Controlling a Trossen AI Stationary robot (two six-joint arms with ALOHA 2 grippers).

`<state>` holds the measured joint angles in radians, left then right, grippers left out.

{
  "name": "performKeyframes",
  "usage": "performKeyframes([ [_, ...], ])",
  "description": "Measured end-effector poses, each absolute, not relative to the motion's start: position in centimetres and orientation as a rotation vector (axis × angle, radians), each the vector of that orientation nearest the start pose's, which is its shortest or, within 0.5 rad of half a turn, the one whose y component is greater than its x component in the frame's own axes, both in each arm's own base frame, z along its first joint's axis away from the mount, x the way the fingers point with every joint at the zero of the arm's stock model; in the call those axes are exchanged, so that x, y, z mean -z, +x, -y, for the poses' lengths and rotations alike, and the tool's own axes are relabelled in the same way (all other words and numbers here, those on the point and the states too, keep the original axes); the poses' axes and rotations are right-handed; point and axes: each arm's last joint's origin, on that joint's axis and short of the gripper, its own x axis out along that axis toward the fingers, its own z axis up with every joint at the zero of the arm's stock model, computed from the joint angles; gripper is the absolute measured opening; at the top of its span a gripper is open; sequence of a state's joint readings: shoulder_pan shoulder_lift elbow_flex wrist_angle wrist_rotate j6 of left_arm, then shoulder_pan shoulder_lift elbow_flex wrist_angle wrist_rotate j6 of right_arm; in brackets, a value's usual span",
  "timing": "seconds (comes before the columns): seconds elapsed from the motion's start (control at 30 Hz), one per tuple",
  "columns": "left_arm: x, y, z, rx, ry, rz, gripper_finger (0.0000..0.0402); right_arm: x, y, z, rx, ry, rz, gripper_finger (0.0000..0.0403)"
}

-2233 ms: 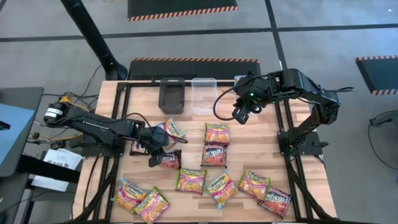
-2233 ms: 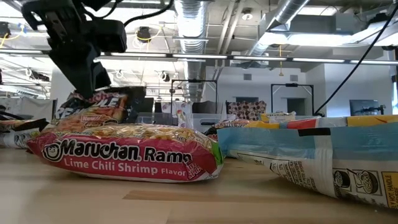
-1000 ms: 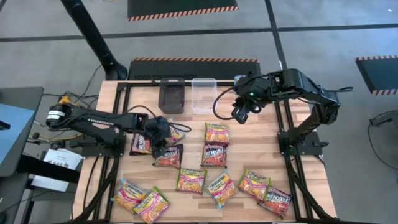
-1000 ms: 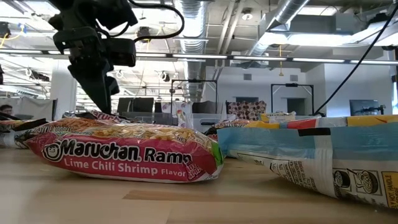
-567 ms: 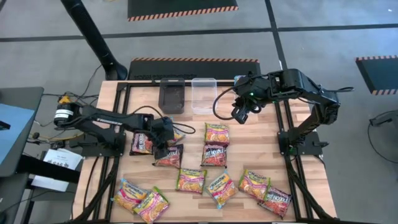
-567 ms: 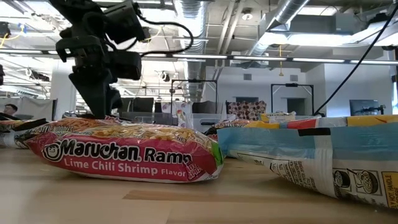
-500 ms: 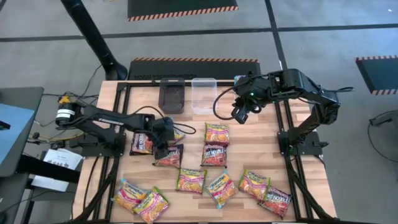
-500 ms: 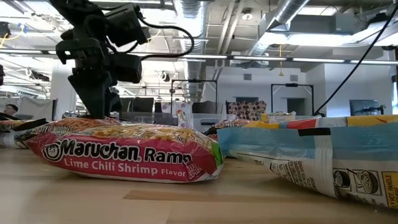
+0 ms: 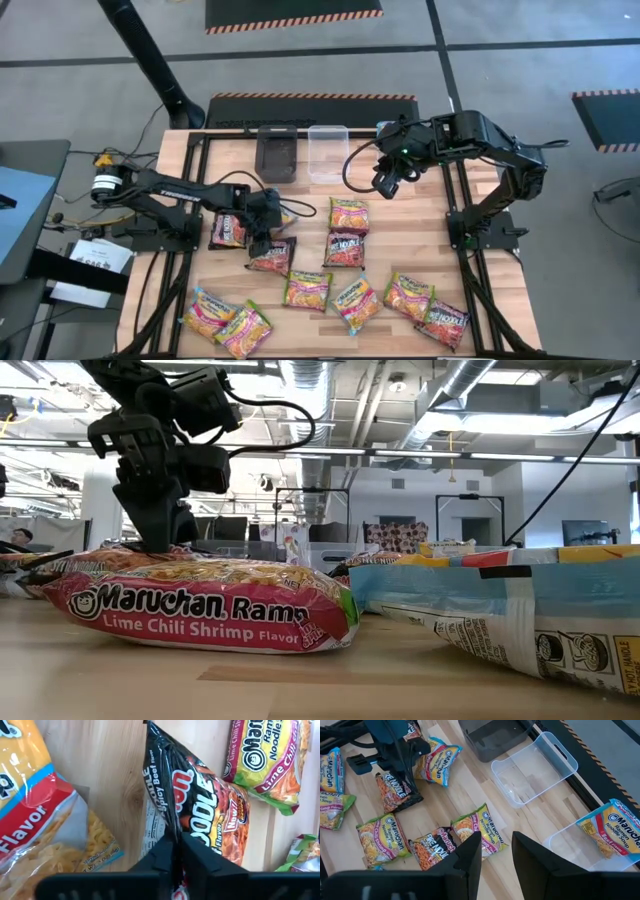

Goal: Sort Maruchan noodles
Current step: Put the black noodle pack into the black bin

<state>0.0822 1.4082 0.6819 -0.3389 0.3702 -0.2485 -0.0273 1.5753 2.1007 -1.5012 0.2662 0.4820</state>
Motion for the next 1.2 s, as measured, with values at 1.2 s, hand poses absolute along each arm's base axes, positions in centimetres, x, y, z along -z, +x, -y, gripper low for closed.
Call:
performKeyframes([
  [1.2,-23.5,26.8,-4.3,0.042,-0.195,-0.85,0.0,-46.5,25.8,1.6,0.56,0.339,-0.833,0.0132],
])
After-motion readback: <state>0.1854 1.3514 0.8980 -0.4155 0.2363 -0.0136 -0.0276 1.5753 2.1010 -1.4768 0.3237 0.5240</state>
